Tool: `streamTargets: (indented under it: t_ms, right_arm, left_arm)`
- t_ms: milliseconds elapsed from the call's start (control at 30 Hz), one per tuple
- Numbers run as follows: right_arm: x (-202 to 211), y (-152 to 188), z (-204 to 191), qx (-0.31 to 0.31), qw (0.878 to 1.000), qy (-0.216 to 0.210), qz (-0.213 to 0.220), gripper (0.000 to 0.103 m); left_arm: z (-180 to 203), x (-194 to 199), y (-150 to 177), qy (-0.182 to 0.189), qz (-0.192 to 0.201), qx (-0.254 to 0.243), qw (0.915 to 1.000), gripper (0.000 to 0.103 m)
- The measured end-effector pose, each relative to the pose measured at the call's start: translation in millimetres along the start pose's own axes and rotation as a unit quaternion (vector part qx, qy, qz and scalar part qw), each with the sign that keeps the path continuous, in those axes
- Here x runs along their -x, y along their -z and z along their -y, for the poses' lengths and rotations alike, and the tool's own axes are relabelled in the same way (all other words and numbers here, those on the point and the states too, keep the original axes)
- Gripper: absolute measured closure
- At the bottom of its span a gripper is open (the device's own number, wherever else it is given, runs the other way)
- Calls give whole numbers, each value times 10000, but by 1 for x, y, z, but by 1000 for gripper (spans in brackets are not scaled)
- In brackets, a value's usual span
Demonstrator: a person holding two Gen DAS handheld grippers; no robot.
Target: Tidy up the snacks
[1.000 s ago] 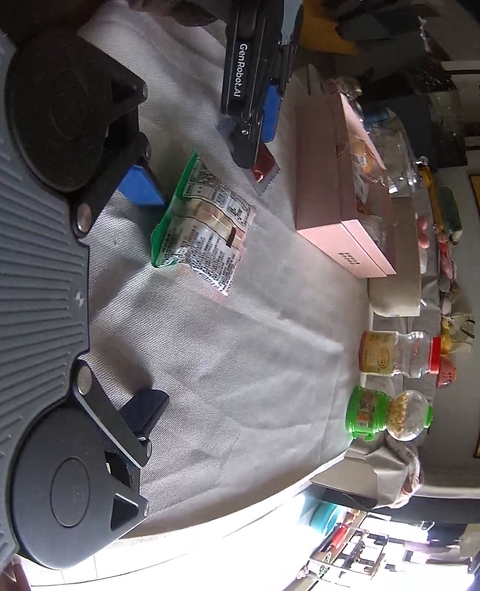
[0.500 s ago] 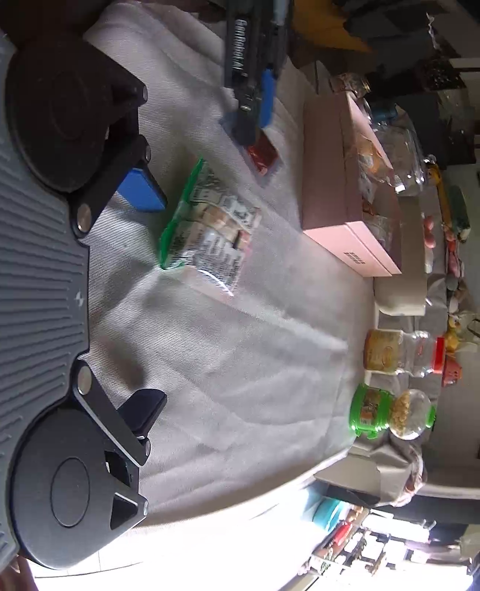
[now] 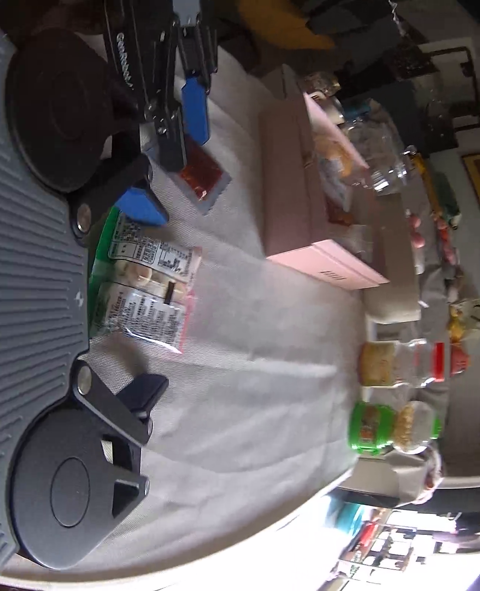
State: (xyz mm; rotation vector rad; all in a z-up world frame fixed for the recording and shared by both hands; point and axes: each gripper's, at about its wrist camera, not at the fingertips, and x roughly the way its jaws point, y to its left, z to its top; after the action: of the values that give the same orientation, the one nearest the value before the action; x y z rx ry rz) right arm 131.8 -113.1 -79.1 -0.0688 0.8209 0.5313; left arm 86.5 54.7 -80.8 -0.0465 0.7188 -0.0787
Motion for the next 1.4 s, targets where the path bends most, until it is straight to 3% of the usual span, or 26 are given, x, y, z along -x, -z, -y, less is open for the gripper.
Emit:
streamTargets:
  t_ms: [67, 133, 200, 400, 600, 767, 900, 1067, 1133, 1233, 1400]
  right_arm:
    - [2, 3, -1, 46, 9999, 65, 85, 25]
    - [6, 5, 0, 86, 9998, 128, 132, 40]
    - [8, 7, 2, 101, 9997, 168, 157, 43]
    - [14, 12, -1, 261, 9993, 173, 188, 47]
    - [24, 12, -3, 331, 9991, 143, 242, 48]
    - [55, -4, -4, 394, 9975, 4, 587, 48]
    - [93, -55, -11, 617, 9924, -278, 1032, 48]
    - [127, -153, -28, 700, 9828, -404, 1662, 48]
    - [126, -190, -33, 610, 9819, -414, 1747, 48]
    - [109, -231, -42, 440, 9830, -393, 1738, 48]
    - [54, -268, -54, 333, 9901, -432, 1293, 48]
  left_arm:
    - [0, 0, 0, -1, 4, -4, 10000, 60]
    - [0, -1, 0, -9, 12, -32, 10000, 60]
    - [2, -1, 1, -30, 24, -75, 10000, 60]
    - [6, -1, 1, -113, 10, -257, 9996, 60]
    - [2, 7, 3, 33, 141, 47, 9999, 61]
    - [-9, 49, -6, 150, 711, 244, 9971, 61]
    - [-27, 101, -51, 427, 1425, 373, 9882, 61]
    - [-41, 141, -126, -119, 2231, -68, 9747, 61]
    - [-50, 134, -150, -244, 2176, -6, 9757, 61]
    - [-70, 103, -170, -31, 1829, 409, 9823, 61]
    - [-93, 22, -159, 119, 1086, 736, 9913, 61]
